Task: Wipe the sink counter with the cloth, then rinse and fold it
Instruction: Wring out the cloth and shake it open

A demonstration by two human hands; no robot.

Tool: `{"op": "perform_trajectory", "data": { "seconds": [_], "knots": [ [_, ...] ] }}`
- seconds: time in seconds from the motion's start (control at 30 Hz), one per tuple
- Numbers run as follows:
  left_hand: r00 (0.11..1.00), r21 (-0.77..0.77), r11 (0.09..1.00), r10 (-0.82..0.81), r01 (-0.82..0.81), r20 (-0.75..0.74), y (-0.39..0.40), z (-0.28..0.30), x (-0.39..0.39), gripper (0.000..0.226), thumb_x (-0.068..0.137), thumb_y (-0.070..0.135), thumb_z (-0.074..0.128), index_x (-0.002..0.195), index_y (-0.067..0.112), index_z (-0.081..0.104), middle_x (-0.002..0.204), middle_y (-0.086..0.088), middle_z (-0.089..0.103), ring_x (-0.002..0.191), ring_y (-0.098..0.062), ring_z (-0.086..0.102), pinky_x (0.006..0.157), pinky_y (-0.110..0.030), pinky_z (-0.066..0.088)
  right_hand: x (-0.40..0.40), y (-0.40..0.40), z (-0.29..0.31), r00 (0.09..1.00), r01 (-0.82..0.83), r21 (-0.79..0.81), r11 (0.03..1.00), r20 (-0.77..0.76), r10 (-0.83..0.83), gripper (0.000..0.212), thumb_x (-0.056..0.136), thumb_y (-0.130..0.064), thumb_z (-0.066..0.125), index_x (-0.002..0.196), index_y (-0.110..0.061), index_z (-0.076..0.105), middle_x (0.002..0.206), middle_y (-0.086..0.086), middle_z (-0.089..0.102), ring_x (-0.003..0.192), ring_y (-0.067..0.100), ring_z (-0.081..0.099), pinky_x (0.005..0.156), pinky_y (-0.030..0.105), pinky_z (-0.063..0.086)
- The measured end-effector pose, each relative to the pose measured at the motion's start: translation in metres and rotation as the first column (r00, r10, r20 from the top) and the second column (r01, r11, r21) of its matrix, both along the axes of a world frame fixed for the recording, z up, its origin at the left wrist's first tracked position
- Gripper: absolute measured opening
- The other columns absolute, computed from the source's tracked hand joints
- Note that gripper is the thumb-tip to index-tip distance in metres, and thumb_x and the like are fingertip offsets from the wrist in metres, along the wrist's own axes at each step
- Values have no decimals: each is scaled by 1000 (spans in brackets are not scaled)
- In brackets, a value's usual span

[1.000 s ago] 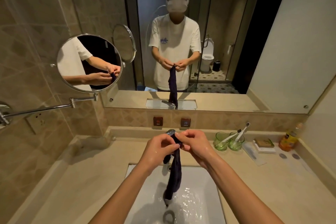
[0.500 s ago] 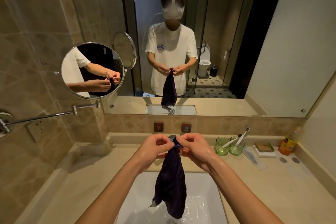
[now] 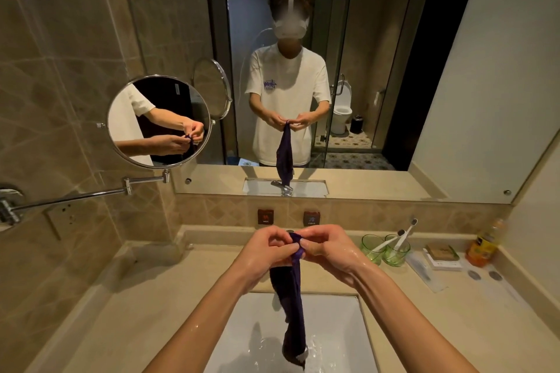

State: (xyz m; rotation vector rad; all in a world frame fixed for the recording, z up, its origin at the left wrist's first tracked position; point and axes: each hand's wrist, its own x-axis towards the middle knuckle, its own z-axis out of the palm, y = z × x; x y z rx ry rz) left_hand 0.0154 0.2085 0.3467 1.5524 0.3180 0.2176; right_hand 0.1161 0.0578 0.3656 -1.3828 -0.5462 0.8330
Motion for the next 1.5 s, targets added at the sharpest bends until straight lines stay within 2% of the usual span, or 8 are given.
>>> {"op": "perform_trajectory", "data": {
  "seconds": [0.2, 0.33, 0.43, 0.73, 1.03, 1.2, 1.33, 1.5],
  "knots": [
    [999, 1, 1000, -10, 10, 46, -2, -1, 5, 3, 96, 5, 63, 99, 4, 63, 91, -17, 73, 84, -24, 71, 83, -35, 57, 3, 0, 6, 999, -31, 36, 999, -13, 31, 19, 94, 10, 59, 102, 5, 75, 108, 29, 72, 96, 34, 70, 90, 43, 59],
    [998, -88, 996, -10, 16, 62, -8, 3, 6, 33, 86, 23, 77, 104, 2, 59, 93, -13, 66, 85, -26, 71, 81, -38, 59, 2, 2, 6, 1000, 17, 2, 1000, 12, -17, 34, 87, 23, 53, 106, 1, 71, 98, 21, 74, 92, 31, 70, 90, 45, 56],
    [999, 18, 1000, -9, 8, 32, -7, 1, 7, 40, 84, 23, 81, 106, 0, 57, 93, -12, 65, 85, -26, 70, 86, -52, 58, -1, 5, 2, 999, 48, -13, 999, 0, -48, 50, 76, 31, 40, 105, 2, 69, 92, 22, 73, 85, 30, 69, 81, 45, 53],
    [994, -51, 997, -45, 50, 101, -1, -1, 9, 15, 91, 9, 71, 87, 5, 56, 81, -9, 67, 77, -21, 69, 72, -31, 57, 0, 4, 4, 997, 49, 10, 999, -65, -49, 20, 89, 16, 61, 100, 0, 67, 85, 20, 69, 77, 24, 63, 69, 33, 54],
    [990, -222, 974, -7, 38, 139, 1, -4, 6, 21, 87, 16, 71, 97, 2, 58, 90, -19, 69, 85, -30, 70, 79, -39, 60, 3, 2, 6, 994, 12, 103, 995, -113, 0, 20, 88, 8, 69, 107, 2, 67, 93, 18, 73, 79, 23, 70, 75, 33, 59],
    [990, -339, 939, -5, 53, 139, -1, -3, 6, 37, 84, 23, 72, 107, -4, 59, 88, -16, 71, 83, -26, 71, 80, -38, 61, 0, 4, -2, 995, 10, 68, 998, 101, -17, 29, 82, 21, 67, 102, -1, 69, 93, 14, 72, 85, 22, 68, 76, 29, 57],
    [996, -346, 938, 11, 21, 90, -6, -6, 8, 44, 85, 15, 76, 115, -10, 55, 91, -17, 72, 84, -25, 71, 77, -36, 61, -3, 10, -8, 946, 48, 8, 999, 322, -48, 32, 77, 7, 80, 101, -10, 72, 95, 6, 72, 89, 21, 67, 82, 34, 60],
    [993, -430, 902, 3, 48, 118, 5, -12, 7, 31, 91, -3, 66, 121, -10, 59, 107, -30, 70, 102, -39, 71, 89, -44, 61, 0, 5, -11, 922, -6, -68, 998, 385, 32, 50, 66, -5, 91, 107, -17, 64, 101, 9, 72, 96, 24, 71, 86, 38, 61]
  ]
}}
